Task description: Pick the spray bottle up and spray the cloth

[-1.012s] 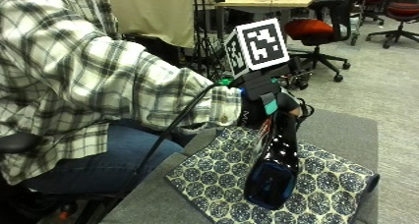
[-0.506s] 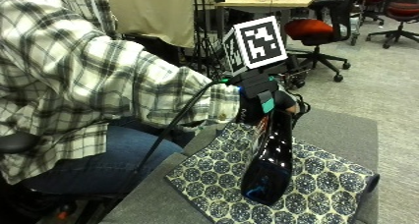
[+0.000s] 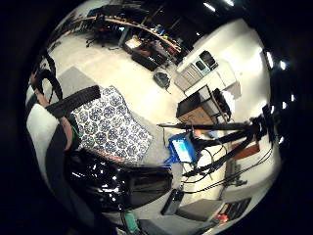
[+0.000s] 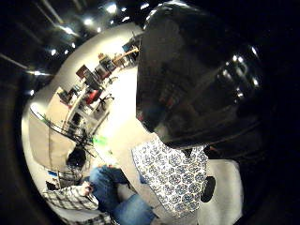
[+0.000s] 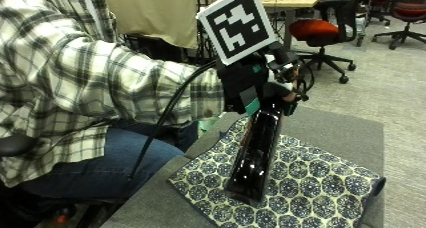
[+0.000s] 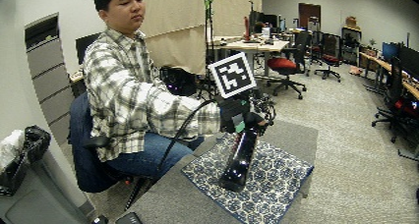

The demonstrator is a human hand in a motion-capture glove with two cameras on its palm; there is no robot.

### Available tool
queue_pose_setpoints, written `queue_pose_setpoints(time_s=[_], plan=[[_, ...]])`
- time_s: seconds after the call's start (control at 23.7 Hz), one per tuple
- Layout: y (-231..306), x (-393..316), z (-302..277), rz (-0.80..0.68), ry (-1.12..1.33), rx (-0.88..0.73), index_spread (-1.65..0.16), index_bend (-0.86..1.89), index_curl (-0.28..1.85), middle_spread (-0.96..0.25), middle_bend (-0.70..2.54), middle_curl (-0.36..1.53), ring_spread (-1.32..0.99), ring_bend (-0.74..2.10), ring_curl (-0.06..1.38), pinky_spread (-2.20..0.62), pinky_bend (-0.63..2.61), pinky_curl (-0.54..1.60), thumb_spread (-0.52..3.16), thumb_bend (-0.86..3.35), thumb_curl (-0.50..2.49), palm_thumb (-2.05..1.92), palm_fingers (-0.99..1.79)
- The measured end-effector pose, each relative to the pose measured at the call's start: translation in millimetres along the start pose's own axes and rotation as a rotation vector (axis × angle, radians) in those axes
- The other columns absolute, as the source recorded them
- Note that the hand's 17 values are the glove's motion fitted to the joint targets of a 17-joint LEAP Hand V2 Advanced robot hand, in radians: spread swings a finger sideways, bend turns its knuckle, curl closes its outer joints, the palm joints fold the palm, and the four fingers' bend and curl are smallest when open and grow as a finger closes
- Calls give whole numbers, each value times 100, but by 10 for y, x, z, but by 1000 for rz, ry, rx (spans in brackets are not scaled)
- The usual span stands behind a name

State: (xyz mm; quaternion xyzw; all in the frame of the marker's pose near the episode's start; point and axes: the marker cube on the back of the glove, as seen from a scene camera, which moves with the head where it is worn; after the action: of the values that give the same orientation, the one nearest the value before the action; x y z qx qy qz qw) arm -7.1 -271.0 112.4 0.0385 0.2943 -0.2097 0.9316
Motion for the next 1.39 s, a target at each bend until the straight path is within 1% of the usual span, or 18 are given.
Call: queue_pose_setpoints(time_s=[0.21,0.46,0.63,0.84,1.05,1.22,1.39], plan=[[74,291,-183,142,-130,90,-26,18,60,-10,62,53,-19,68,47,-18,54,42,40,-3,82,106,132],[186,489,-231,298,-392,195,-26,18,61,-10,61,53,-19,68,47,-18,54,42,40,-3,82,106,131],[216,519,-225,361,-545,253,-26,18,61,-10,61,53,-19,68,48,-18,55,42,41,-3,82,106,131],[139,405,-237,332,-604,287,-26,18,61,-10,60,53,-18,68,47,-17,55,42,41,-3,82,106,131],[-66,107,-299,274,-721,323,-26,19,61,-10,61,53,-18,66,47,-17,56,42,41,-3,82,106,130],[-314,-221,-250,228,-829,335,-26,18,61,-10,61,53,-18,65,47,-17,56,42,41,-3,82,106,129],[-674,-608,-45,177,-944,332,-26,18,61,-10,60,53,-18,64,47,-17,56,42,41,-3,82,106,129]])
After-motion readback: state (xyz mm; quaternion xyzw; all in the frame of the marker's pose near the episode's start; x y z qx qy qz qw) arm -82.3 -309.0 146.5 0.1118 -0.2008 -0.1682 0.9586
